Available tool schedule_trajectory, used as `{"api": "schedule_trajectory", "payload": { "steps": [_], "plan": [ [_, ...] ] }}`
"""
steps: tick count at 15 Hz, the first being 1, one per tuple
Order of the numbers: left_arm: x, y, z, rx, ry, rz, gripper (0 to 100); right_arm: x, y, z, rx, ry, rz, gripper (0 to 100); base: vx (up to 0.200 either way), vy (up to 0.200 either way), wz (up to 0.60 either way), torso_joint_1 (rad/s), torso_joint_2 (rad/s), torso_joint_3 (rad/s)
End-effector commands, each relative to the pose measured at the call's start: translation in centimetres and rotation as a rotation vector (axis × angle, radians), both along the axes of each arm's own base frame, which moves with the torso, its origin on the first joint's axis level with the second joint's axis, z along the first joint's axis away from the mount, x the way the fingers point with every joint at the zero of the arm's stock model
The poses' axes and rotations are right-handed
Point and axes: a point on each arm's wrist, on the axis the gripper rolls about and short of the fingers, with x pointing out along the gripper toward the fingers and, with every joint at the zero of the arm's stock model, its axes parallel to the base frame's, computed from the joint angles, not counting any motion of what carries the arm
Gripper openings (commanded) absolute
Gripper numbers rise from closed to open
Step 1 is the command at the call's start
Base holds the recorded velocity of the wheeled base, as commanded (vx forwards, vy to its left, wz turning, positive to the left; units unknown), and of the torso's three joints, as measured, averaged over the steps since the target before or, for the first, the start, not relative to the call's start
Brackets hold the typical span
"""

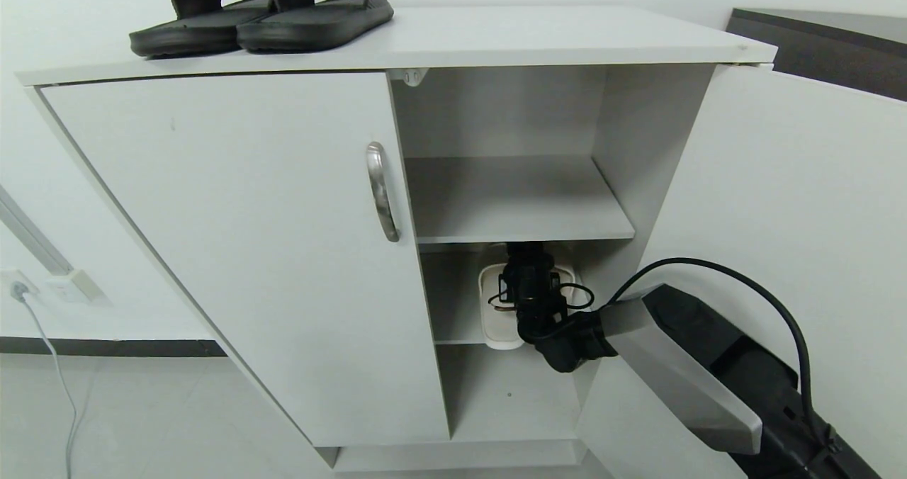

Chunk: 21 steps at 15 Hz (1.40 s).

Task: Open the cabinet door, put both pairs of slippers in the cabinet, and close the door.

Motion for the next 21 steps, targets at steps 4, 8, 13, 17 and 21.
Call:
{"api": "schedule_trajectory", "payload": {
  "steps": [4, 8, 13, 17, 21],
  "plan": [
    [0.0, 0.0, 0.0, 0.0, 0.002, -0.001, 0, 0.3, 0.1, -0.9, -0.011, 0.014, -0.001, 0, 0.0, 0.0, 0.0, 0.0, 0.0, 0.0],
    [0.0, 0.0, 0.0, 0.0, 0.002, -0.001, 0, 0.4, 0.2, -1.8, -0.022, 0.029, -0.001, 0, 0.0, 0.0, 0.0, 0.0, 0.0, 0.0],
    [0.0, 0.0, 0.0, 0.0, 0.002, 0.001, 0, -0.6, -0.2, -1.2, -0.026, 0.036, 0.0, 100, 0.0, 0.0, 0.0, 0.0, 0.0, 0.0],
    [0.0, 0.0, 0.0, 0.0, 0.002, -0.001, 0, -5.1, -0.5, 1.0, -0.023, 0.028, 0.037, 100, 0.0, 0.0, 0.0, 0.0, 0.0, 0.0],
    [0.0, 0.0, 0.0, 0.001, 0.001, -0.001, 0, -14.6, -2.1, 3.2, -0.041, 0.048, 0.154, 100, 0.0, 0.0, 0.0, 0.0, 0.0, 0.0]
  ]
}}
